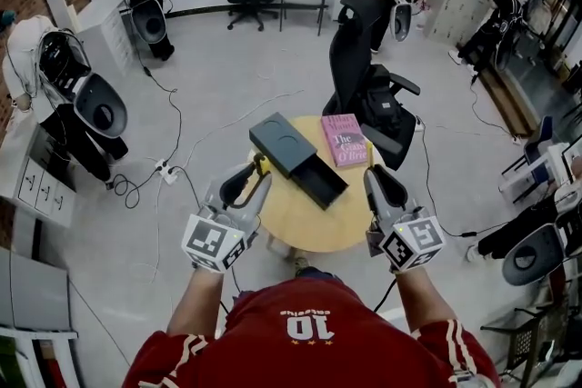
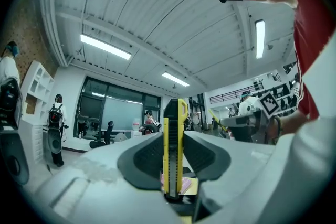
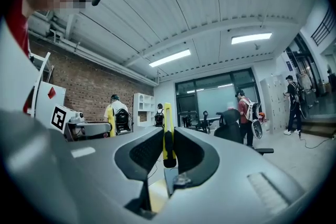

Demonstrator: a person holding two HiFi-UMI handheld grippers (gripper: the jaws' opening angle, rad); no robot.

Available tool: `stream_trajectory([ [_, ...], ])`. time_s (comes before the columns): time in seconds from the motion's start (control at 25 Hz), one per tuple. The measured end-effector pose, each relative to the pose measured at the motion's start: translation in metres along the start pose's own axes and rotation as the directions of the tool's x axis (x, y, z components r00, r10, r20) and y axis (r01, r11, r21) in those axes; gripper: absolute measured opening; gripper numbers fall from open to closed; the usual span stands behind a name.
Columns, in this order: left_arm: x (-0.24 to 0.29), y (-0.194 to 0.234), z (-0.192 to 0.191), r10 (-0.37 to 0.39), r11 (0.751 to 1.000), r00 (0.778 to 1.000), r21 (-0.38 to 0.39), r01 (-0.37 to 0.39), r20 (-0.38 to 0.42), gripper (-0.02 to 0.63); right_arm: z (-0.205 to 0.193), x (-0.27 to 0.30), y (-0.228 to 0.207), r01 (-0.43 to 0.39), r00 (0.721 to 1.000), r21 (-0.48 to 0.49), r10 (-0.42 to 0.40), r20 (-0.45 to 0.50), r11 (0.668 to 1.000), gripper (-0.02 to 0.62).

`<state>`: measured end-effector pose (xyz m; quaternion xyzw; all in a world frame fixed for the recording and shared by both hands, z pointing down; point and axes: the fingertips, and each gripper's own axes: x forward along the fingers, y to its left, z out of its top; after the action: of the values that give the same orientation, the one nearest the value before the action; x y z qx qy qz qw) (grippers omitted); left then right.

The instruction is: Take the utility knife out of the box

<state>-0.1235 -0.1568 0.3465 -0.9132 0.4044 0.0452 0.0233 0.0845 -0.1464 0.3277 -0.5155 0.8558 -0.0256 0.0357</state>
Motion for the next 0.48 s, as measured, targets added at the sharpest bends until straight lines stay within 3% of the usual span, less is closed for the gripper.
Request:
stream_trajectory([
  [0.48, 0.004, -0.005, -0.005, 0.004, 0.999, 0.999, 0.043, -0.002, -0.040, 0.129, 0.006, -0.012, -0.005, 0.043, 0.999, 0.007, -0.043, 0.025, 0.999, 0.061],
])
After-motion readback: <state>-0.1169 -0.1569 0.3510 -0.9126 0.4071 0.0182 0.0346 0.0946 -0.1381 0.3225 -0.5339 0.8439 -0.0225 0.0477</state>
